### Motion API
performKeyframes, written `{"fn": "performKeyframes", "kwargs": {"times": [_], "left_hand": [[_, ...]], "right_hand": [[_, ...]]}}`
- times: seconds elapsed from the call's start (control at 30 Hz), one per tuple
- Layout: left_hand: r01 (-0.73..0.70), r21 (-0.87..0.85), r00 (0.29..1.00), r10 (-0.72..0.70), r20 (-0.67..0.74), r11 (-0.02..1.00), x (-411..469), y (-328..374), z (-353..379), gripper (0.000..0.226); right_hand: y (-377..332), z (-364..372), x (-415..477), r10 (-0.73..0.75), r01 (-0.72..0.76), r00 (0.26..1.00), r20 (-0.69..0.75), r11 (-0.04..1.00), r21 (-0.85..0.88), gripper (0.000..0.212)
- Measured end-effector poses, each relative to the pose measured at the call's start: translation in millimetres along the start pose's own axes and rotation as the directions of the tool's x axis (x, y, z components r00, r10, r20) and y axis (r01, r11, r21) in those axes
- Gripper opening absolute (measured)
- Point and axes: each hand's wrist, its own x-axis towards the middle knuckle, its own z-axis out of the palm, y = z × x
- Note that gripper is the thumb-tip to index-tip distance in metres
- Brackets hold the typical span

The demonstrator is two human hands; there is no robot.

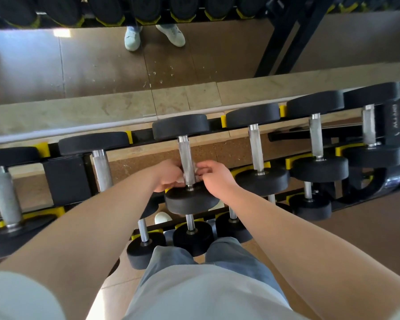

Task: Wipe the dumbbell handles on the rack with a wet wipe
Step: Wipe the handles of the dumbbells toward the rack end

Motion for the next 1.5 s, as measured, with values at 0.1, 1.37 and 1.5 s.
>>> {"fn": "performKeyframes", "kwargs": {"times": [0.1,1.37,1.5], "left_hand": [[-0.098,-0.368,0.995,0.097,-0.022,0.925,1,17,-3,0.042],[-0.118,-0.559,0.985,0.026,-0.17,0.821,-7,-8,11,0.039],[-0.147,-0.553,0.981,0.048,-0.19,0.82,-10,-6,10,0.039]], "right_hand": [[1,-3,2,0.012,-0.013,1.0,0.003,1.0,0.027,0.053],[-24,-3,19,0.013,0.008,0.998,-0.069,0.956,0.294,0.025],[-21,0,18,0.046,-0.031,0.998,-0.047,0.958,0.285,0.032]]}}
